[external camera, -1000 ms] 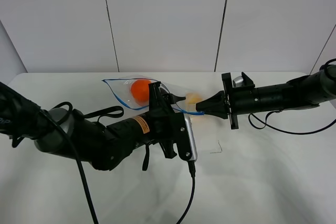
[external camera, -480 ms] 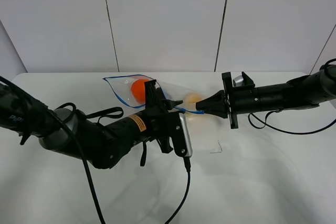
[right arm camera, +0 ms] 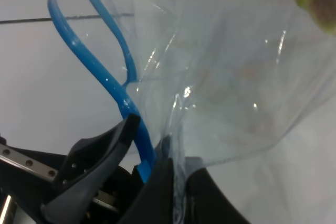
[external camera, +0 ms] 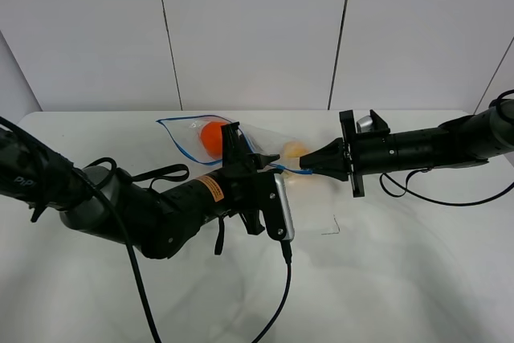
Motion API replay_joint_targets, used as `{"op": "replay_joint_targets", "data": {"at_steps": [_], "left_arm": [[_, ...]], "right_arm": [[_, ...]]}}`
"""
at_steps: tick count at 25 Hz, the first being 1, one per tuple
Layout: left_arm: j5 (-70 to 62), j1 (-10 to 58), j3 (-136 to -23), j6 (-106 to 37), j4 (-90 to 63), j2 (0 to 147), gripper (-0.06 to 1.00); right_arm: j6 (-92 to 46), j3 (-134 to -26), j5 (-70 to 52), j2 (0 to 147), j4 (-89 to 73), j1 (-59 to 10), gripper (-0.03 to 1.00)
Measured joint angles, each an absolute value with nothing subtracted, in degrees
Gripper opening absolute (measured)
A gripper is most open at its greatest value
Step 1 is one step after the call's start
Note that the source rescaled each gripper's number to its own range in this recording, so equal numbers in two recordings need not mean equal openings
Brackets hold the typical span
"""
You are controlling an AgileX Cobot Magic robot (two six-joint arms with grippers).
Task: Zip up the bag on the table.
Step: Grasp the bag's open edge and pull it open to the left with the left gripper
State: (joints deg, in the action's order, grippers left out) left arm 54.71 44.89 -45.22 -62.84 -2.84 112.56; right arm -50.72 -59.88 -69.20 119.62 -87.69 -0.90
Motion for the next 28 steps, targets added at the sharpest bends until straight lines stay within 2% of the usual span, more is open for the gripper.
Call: {"op": "replay_joint_targets", "data": {"at_steps": [8, 12, 14, 21, 28], "left_arm": [[54.8, 45.1, -45.2, -62.3, 1.1, 112.6, 0.24], [54.7, 45.1, -45.2, -62.3, 1.1, 112.6, 0.06], [54.7, 45.1, -45.2, -62.3, 0.3, 112.6, 0.01], [55.5, 45.4, -45.1, -62.3, -2.8, 112.6, 0.00], [62.5, 43.9, -39.9, -62.3, -3.9, 112.6, 0.00]], "right_arm": [[-50.7, -59.9, -69.2, 119.6, -87.6, -0.9, 0.00], [-50.7, -59.9, -69.2, 119.6, -87.6, -0.9, 0.00], [-50.7, -59.9, -69.2, 119.6, -87.7, -0.9, 0.00], [-50.7, -59.9, -69.3, 119.6, -88.3, -0.9, 0.00], [-50.7, -59.9, -70.2, 119.6, -88.0, -0.9, 0.00]]}}
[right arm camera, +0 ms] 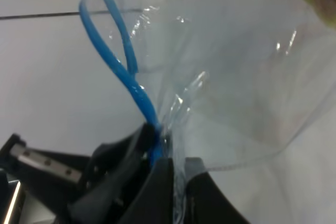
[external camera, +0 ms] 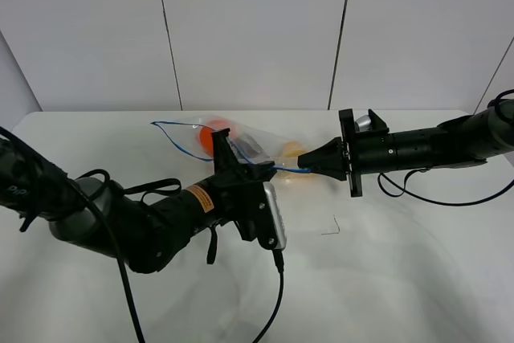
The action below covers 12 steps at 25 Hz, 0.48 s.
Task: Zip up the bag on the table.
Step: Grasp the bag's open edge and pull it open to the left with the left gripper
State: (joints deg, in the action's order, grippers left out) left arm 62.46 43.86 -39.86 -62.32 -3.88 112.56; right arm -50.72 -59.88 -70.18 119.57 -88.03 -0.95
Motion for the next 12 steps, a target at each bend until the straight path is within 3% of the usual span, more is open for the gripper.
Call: {"op": "replay_joint_targets", "data": {"at_steps": [12], "left_arm": [[65.5, 34.0, -34.6, -62.3, -5.8, 109.7, 0.00]], "right_arm": [[-50.7, -59.9, -70.0, 119.6, -88.5, -0.9, 0.00]]}}
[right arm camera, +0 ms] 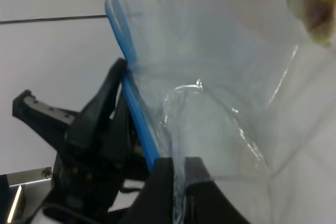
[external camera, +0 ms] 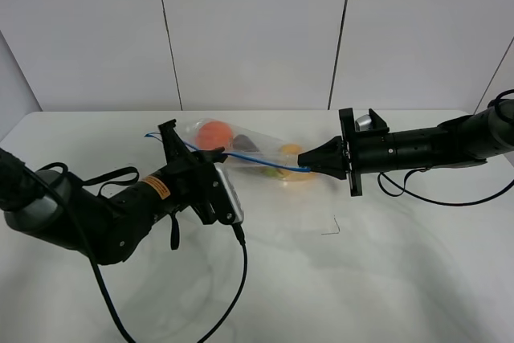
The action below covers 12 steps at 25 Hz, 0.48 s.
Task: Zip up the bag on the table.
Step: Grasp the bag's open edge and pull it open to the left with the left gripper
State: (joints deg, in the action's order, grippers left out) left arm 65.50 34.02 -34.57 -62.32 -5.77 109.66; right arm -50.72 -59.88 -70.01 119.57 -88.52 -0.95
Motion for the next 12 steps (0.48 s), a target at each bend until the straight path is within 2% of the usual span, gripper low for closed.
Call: {"op": "replay_joint_targets", "data": {"at_steps": [12], "left_arm": [[68.9, 23.1, -31.2, -62.3, -4.4, 109.7, 0.00]], "right_arm": [[-50.7, -60.0, -70.0, 119.6, -88.9, -0.9, 0.00]]}}
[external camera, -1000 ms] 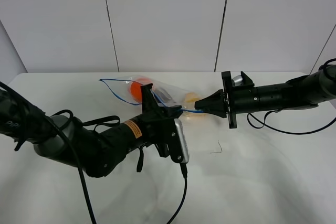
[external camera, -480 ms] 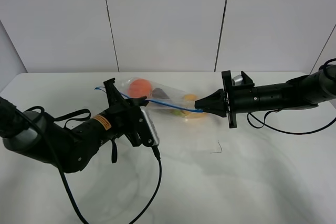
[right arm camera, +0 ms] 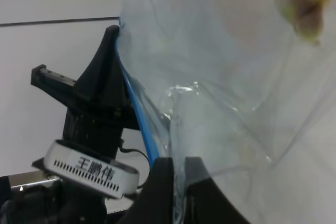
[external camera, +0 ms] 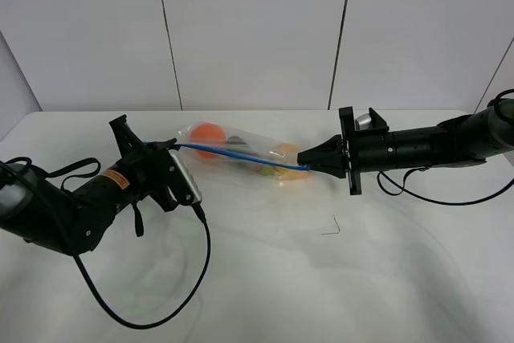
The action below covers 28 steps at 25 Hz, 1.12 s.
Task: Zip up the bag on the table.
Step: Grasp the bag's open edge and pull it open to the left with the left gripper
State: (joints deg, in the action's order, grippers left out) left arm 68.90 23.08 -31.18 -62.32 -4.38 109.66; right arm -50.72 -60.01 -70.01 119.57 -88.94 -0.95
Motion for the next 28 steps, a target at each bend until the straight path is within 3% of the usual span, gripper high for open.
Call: {"op": "replay_joint_targets", "data": {"at_steps": [9, 28], "left_arm": [[69.3, 18.0, -31.1, -62.3, -5.2, 109.7, 0.00], [69.3, 17.8, -30.7, -62.3, -8.2, 109.7, 0.00]], "right_arm": [[-50.7, -60.0, -70.0, 119.6, -88.8, -0.9, 0.00], [-50.7, -60.0, -70.0, 119.6, -88.7, -0.9, 0.00]]}}
